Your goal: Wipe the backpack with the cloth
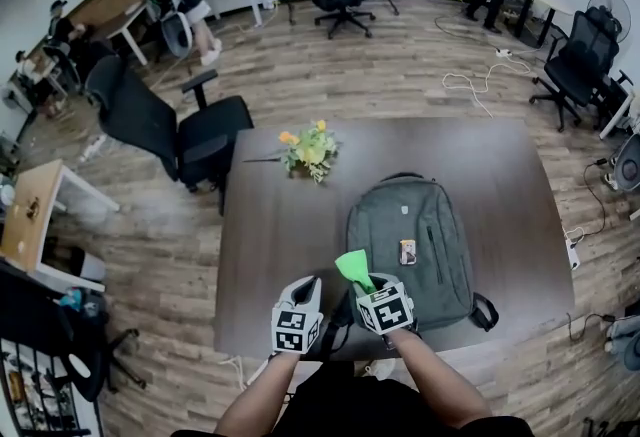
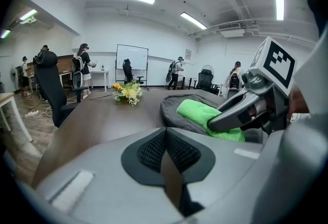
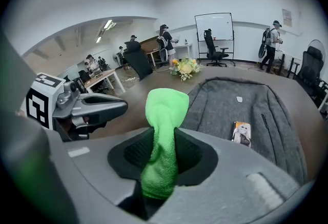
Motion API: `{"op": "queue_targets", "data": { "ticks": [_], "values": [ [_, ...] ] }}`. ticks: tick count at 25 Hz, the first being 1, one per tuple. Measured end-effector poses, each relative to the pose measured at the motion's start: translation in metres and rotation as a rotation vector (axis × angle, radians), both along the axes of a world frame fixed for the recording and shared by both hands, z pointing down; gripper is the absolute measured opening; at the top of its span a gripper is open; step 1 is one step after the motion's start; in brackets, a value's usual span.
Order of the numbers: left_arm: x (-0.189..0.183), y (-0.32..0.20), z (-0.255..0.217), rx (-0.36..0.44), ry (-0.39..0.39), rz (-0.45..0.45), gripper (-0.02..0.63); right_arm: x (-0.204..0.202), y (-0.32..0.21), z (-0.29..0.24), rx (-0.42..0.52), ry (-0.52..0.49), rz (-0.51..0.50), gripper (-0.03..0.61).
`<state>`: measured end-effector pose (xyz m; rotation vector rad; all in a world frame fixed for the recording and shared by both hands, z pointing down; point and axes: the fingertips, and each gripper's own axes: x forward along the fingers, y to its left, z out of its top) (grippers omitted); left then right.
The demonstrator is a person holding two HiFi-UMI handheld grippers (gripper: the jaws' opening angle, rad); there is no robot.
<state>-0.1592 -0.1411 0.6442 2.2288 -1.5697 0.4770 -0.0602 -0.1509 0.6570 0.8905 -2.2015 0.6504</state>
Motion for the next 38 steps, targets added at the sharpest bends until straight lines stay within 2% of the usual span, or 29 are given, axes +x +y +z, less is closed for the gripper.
{"op": "queue_targets", "data": {
  "ticks": [5, 13, 18, 21, 30, 36, 38],
  "values": [
    [-0.004, 0.006, 0.0, -0.002, -0.002, -0.005, 0.017, 0.006, -0.007, 0.011, 0.006, 0.051, 0.003, 0.107],
    [0.01, 0.007, 0.0, 0.0, 0.003, 0.025, 0.017, 0.052, -0.018, 0.019, -0.007, 0.126, 0.07, 0.107],
    [0.022, 0.008, 0.002, 0.0, -0.011, 0.069, 0.017, 0.073, -0.025, 0.023, -0.005, 0.175, 0.074, 0.107],
    [0.027, 0.009, 0.003, 0.001, -0.014, 0.084, 0.017, 0.093, -0.027, 0.03, -0.029, 0.203, 0.105, 0.107],
    [0.044, 0.007, 0.005, -0.01, -0.012, 0.118, 0.017, 0.152, -0.047, 0.018, -0.001, 0.266, 0.204, 0.107],
    [0.056, 0.003, 0.0, -0.002, -0.022, 0.139, 0.017, 0.2, -0.053, 0.019, -0.026, 0.3, 0.277, 0.107],
    [0.059, 0.003, 0.001, -0.002, -0.018, 0.145, 0.017, 0.213, -0.059, 0.014, -0.004, 0.302, 0.293, 0.107]
  ]
}}
